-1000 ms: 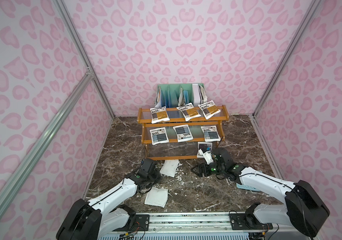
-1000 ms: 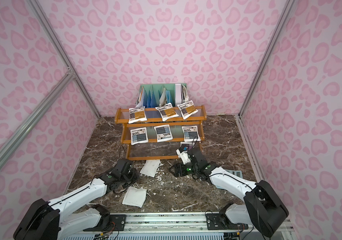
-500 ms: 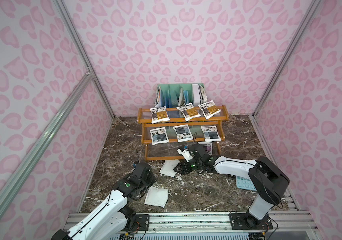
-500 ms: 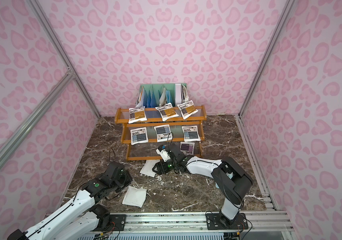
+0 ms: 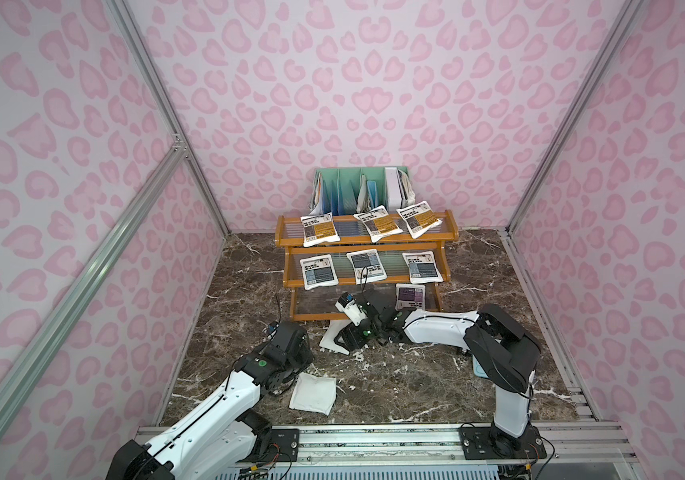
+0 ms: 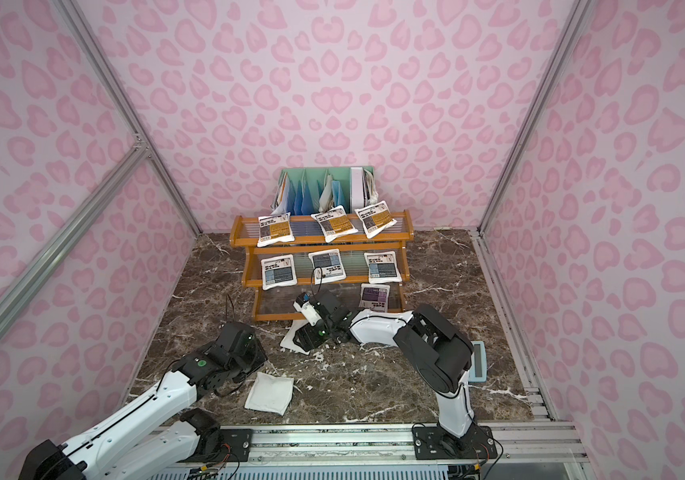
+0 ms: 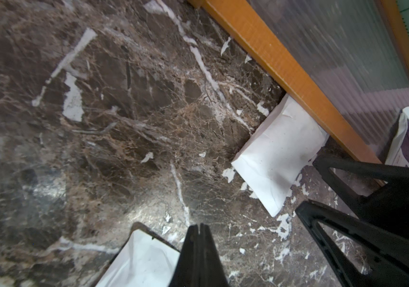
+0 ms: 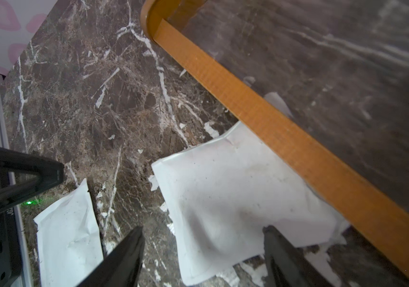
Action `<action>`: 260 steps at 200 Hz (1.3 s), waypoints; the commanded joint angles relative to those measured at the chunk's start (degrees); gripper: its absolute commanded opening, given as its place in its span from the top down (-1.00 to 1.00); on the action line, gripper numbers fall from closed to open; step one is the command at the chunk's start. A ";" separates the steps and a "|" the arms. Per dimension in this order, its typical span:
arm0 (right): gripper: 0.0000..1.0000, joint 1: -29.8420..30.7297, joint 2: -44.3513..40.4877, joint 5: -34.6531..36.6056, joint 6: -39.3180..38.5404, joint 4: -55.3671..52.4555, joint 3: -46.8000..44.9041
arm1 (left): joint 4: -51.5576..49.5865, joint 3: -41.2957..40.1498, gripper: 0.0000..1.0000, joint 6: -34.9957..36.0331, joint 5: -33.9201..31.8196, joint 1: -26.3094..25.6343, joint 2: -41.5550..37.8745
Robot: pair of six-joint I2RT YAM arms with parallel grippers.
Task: Place the bagged coffee beans on the shelf by color
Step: Move the bagged coffee beans to the center of the board, then pick up the bagged coffee beans at the center of the board.
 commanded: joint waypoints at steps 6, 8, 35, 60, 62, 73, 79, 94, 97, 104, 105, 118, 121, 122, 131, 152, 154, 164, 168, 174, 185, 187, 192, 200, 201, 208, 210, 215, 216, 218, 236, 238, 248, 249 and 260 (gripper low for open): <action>-0.55 0.18 2.41 0.69 -0.94 -0.74 1.94 | 0.34 -0.18 1.00 -1.01 -1.09 0.10 -0.22; -0.55 0.21 2.64 0.60 -1.02 -0.74 2.06 | 0.36 -0.22 1.00 -1.04 -1.13 0.06 -0.22; -0.55 0.23 5.29 0.24 -0.52 -1.33 2.21 | 0.18 -0.21 1.00 -1.56 -1.51 0.05 -0.50; -0.55 0.87 3.52 0.29 -0.91 -2.49 -1.48 | -0.09 -0.23 0.88 -1.99 -2.55 0.10 -1.25; -0.55 1.00 3.20 0.30 -1.04 -2.46 -1.94 | -0.10 -0.32 0.84 -2.08 -2.62 0.07 -1.33; -0.54 1.69 1.19 1.16 -1.24 -2.43 -4.87 | 0.21 -0.48 0.66 -2.46 -2.93 0.05 -1.74; -0.55 2.01 0.13 1.47 -1.28 -2.43 -6.52 | 0.51 -0.55 0.56 -2.62 -2.93 0.10 -1.80; -0.56 2.58 -2.36 1.66 -1.13 -2.44 -10.87 | 1.91 -0.96 0.33 -2.87 -2.49 0.05 -1.59; -0.56 2.59 -2.86 1.56 -1.04 -2.31 -11.78 | 2.39 -1.06 0.29 -2.88 -2.24 0.09 -1.40; -0.56 2.67 -3.87 1.12 -0.73 -1.93 -13.77 | 3.61 -1.36 0.22 -2.73 -1.33 0.16 -1.02; -0.56 2.68 -4.02 0.99 -0.73 -1.91 -14.10 | 3.80 -1.38 0.21 -2.72 -1.21 0.15 -0.93; -0.56 2.71 -5.53 0.20 -0.01 -0.52 -17.31 | 6.90 -1.97 0.12 -2.29 1.13 0.06 0.32; -0.56 2.71 -5.91 -0.07 0.07 -0.17 -17.77 | 7.86 -2.16 0.11 -2.06 1.84 0.12 0.76; -0.56 2.70 -5.96 -0.18 0.14 -0.02 -18.03 | 8.13 -2.18 0.11 -1.95 2.05 0.09 0.88; -0.56 2.69 -6.49 -1.00 0.66 0.92 -19.39 | 10.90 -2.64 0.07 -1.45 3.91 0.06 2.08; -0.56 2.69 -6.47 -2.47 1.73 2.46 -20.14 | 18.87 -4.19 0.05 -0.56 9.01 0.05 5.55; -0.56 2.69 -6.35 -2.50 1.82 2.45 -20.12 | 19.49 -4.28 0.04 -0.53 9.46 0.05 5.86; -0.55 2.69 -5.98 -2.63 1.97 2.38 -19.60 | 22.01 -4.66 0.02 -0.28 11.02 -0.03 7.57; -0.55 2.73 -5.86 -2.73 1.92 2.33 -19.44 | 22.87 -4.73 0.02 -0.13 11.65 -0.12 8.29; -0.55 2.69 -5.71 -2.66 1.87 2.25 -19.23 | 24.15 -4.86 0.02 0.15 12.38 -0.29 9.30; -0.55 2.70 -5.57 -2.59 1.81 1.97 -18.99 | 25.66 -4.86 0.02 0.53 13.39 -0.59 11.30; -0.55 2.69 -5.53 -2.59 1.80 1.93 -18.95 | 25.76 -4.87 0.02 0.64 13.52 -0.64 11.67; -0.55 2.71 -5.57 -2.70 1.79 1.89 -18.99 | 26.64 -4.94 0.01 0.77 14.04 -0.80 12.68; -0.55 2.69 -5.65 -2.64 1.79 1.81 -19.13 | 28.11 -5.00 0.02 0.93 14.65 -1.12 14.23; -0.55 2.69 -5.66 -2.65 1.79 1.81 -19.15 | 28.49 -5.05 0.01 0.95 14.69 -1.15 14.48; -0.55 2.68 -5.75 -2.58 1.76 1.88 -19.30 | 29.84 -5.13 0.02 1.06 15.08 -1.57 15.98; -0.55 2.75 -5.82 -2.55 1.78 1.85 -19.34 | 30.10 -5.11 0.02 1.02 15.17 -1.67 16.46; -0.55 2.68 -5.90 -2.49 1.79 1.89 -19.42 | 30.82 -5.11 0.02 1.06 15.30 -1.98 17.63; -0.55 2.68 -5.96 -2.44 1.79 1.89 -19.43 | 30.99 -5.11 0.02 1.01 15.33 -2.06 17.89; -0.55 2.68 -6.00 -2.33 1.79 1.89 -19.55 | 31.27 -5.10 0.02 1.00 15.37 -2.19 18.41; -0.55 2.60 -6.51 -2.33 1.79 1.87 -19.59 | 33.83 -4.79 0.05 0.94 15.55 -3.34 23.02; -0.55 2.66 -6.60 -2.26 1.79 1.89 -19.61 | 34.16 -4.69 0.05 0.92 15.57 -3.50 23.56; -0.55 2.61 -6.89 -2.36 1.79 1.89 -19.70 | 35.91 -4.35 0.12 0.74 16.01 -4.08 26.04; -0.55 2.60 -6.93 -2.28 1.79 1.89 -19.66 | 36.08 -4.33 0.13 0.77 16.03 -4.17 26.14; -0.55 2.64 -7.26 -2.14 1.83 1.80 -19.70 | 37.26 -3.52 0.44 0.68 16.44 -4.81 28.60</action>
